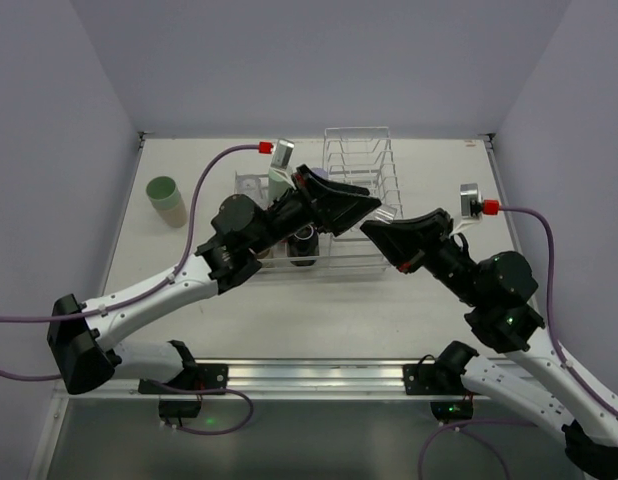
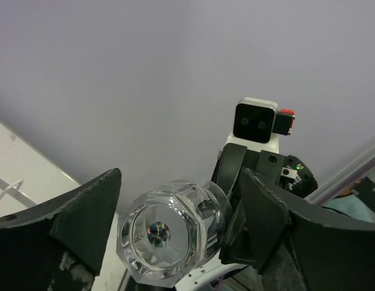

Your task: Unload the cups from the dish rack

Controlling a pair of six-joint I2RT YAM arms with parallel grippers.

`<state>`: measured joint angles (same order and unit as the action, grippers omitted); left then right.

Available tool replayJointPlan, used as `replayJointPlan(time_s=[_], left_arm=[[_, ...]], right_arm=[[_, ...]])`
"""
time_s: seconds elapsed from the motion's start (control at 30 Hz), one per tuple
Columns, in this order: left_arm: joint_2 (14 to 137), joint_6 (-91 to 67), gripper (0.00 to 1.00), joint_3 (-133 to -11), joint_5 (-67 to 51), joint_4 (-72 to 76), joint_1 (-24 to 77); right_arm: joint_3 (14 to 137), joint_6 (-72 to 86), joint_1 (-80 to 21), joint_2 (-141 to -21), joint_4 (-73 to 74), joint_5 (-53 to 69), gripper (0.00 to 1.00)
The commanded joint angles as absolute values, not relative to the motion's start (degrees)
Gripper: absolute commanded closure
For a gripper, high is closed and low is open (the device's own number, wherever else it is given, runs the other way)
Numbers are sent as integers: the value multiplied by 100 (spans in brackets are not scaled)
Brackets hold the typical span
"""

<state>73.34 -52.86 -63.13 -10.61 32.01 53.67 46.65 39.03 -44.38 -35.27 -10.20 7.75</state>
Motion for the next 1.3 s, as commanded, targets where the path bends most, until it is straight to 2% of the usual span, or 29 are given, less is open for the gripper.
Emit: replayJointPlan(time_s=[0.0, 0.17, 0.43, 0.6, 0.73, 0.97, 1.27], left_arm=[[6875, -4731, 12, -6337, -503, 2912, 5388], [6347, -4000, 1, -6381, 121, 2120, 5388], [5002, -2314, 0, -6100, 1379, -208, 5396], [4037, -1855, 0, -5609, 2133, -1903, 5388], [3271, -2056, 0, -4969, 2549, -2653, 5388], [2541, -2057, 0, -4140, 2716, -2708, 5379], [2900, -1837, 0, -4131, 2329, -2830, 5361]], right_arm=[[4948, 3859, -4447, -3560, -977, 581, 99], [5361, 3516, -4438, -3665, -221, 405, 100], [6916, 2304, -4272, -4280, 2204, -1069, 100], [7504, 2075, -3080, -4744, 2995, -1326, 100], [7804, 1750, -2383, -5483, 3331, -2056, 100], [8383, 1749, -741, -7310, 3717, -819, 100], [8815, 1793, -343, -9708, 3806, -63, 100]])
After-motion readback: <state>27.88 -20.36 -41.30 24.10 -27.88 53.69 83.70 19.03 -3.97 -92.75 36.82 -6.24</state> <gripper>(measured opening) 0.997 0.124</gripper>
